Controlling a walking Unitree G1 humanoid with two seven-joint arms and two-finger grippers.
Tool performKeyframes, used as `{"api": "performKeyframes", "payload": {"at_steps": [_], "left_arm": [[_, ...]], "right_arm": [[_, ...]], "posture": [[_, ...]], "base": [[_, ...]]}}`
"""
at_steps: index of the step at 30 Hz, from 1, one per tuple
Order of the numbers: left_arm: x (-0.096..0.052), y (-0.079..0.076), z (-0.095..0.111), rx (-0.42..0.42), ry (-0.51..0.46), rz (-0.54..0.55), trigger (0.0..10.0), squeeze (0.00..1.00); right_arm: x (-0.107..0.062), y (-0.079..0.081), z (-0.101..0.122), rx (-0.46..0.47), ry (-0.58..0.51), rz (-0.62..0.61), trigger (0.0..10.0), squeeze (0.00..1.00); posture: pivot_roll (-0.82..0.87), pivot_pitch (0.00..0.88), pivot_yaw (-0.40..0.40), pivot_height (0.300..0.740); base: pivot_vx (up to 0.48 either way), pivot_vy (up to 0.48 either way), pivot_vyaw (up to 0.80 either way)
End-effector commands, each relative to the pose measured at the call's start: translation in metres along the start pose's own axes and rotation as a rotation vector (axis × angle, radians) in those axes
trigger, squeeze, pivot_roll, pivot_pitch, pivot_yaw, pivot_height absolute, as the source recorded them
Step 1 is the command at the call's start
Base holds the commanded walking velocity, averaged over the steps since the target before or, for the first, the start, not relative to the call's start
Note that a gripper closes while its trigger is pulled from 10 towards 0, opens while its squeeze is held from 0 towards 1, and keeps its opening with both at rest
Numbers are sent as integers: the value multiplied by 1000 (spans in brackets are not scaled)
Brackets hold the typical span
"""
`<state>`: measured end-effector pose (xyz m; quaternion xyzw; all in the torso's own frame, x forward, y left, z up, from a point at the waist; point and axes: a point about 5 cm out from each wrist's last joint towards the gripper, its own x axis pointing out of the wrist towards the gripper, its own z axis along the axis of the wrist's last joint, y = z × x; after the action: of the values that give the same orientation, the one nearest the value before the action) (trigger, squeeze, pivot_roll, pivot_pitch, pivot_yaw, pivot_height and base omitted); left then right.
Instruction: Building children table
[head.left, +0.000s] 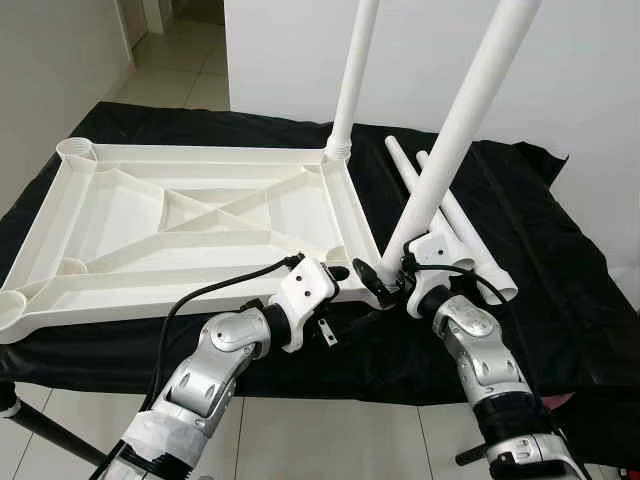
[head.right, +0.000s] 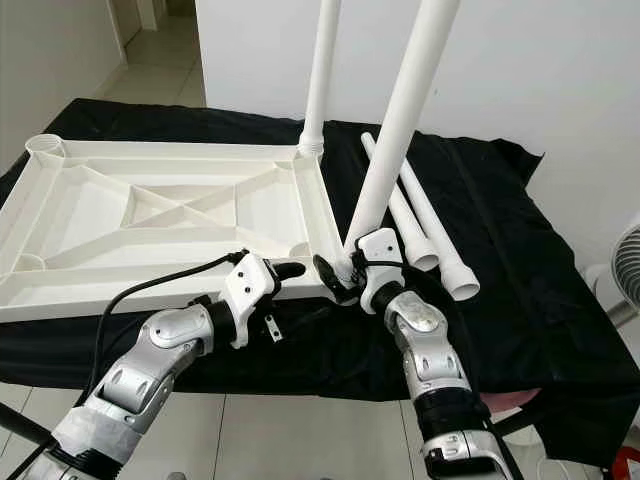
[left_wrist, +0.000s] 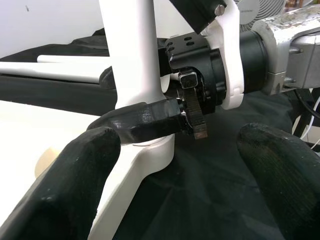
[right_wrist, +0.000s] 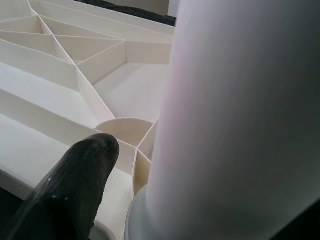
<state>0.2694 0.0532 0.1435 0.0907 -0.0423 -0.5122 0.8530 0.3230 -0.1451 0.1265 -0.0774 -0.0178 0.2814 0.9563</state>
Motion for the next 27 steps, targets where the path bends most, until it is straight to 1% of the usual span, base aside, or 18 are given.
{"api": "performKeyframes", "payload": {"at_steps": [1,4,5,6,8,9,12,19,20,21,22,25,26,27], "left_arm": [[2,0,2,10,0,-10,10000,0],[3,0,2,12,-3,-10,10000,0],[3,0,3,13,-3,-9,10000,0],[3,1,3,13,-3,-8,10000,0],[3,1,3,13,-2,-7,10000,0],[3,1,3,14,-3,-6,10000,0],[2,1,3,13,-3,-2,10000,0],[2,1,3,11,-4,-3,10000,0],[2,0,3,10,-4,-5,10000,0],[2,0,3,10,-4,-5,10000,0],[3,0,3,10,-4,-7,10000,0],[3,0,2,9,-3,-9,10000,0],[3,0,2,9,-3,-11,10000,0],[3,0,2,9,-3,-11,10000,0]], "right_arm": [[1,-2,0,-23,3,19,10000,0],[6,-3,0,-33,6,88,10000,0],[9,-3,-1,-31,15,108,4196,0],[11,-3,-3,-30,25,119,3020,0],[12,-4,-5,-31,31,123,3020,0],[13,-4,-6,-27,34,130,0,0],[12,-3,-12,-15,46,139,0,0],[10,-2,-16,0,48,133,0,0],[9,-2,-17,7,46,123,7294,0],[9,-2,-17,7,46,123,7294,0],[9,-2,-18,12,45,116,10000,0],[9,0,-19,38,27,84,10000,0],[9,1,-20,37,28,47,10000,0],[9,1,-20,37,28,47,10000,0]], "posture": [[47,0,-89,740],[51,0,-90,740],[54,0,-91,740],[56,0,-91,740],[56,0,-91,740],[59,0,-93,740],[60,0,-93,740],[55,0,-90,740],[53,0,-90,740],[53,0,-90,740],[53,0,-90,740],[51,0,-92,740],[50,0,-94,740],[50,0,-94,740]], "base": [[0,0,0],[0,0,0],[0,0,0],[0,0,0],[0,0,0],[0,0,0],[0,0,0],[0,0,0],[0,0,0],[0,0,0],[0,0,0],[0,0,0],[0,0,0],[0,0,0]]}}
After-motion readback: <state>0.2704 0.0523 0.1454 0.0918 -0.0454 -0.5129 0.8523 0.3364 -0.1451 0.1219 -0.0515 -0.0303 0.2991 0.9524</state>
